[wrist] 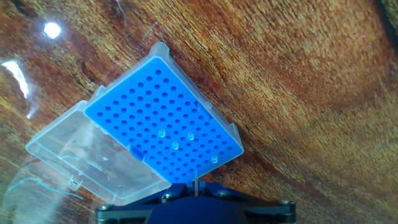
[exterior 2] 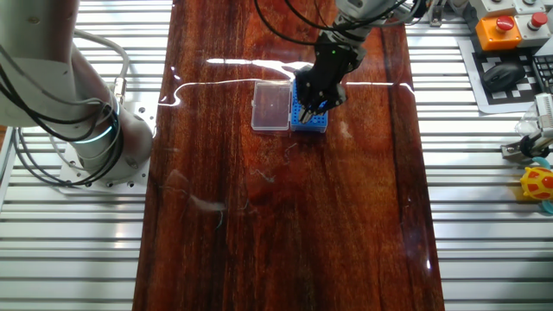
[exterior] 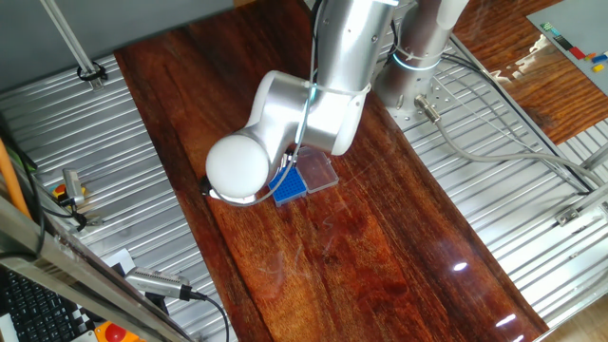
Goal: Insert a small pipette tip into the holder for small pipette tips
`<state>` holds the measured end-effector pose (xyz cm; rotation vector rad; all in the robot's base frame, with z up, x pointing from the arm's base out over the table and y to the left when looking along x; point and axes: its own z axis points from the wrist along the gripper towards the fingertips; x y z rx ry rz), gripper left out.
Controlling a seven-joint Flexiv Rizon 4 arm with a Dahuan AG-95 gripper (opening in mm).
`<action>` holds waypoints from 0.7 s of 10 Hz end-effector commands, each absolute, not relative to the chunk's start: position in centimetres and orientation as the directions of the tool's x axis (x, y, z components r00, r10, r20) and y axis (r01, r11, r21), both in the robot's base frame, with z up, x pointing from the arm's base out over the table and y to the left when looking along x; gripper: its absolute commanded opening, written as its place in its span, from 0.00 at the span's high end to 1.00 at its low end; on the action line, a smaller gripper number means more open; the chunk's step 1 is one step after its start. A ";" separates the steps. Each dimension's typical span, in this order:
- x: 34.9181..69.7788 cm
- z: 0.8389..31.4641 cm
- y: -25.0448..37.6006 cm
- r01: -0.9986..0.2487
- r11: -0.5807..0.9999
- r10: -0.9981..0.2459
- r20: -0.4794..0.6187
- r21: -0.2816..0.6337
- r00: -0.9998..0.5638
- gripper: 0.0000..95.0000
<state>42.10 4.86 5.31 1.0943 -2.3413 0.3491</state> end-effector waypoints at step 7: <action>41.6 4.9 4.5 -0.773 0.634 -0.635 0.559 -0.017 -0.533 1.00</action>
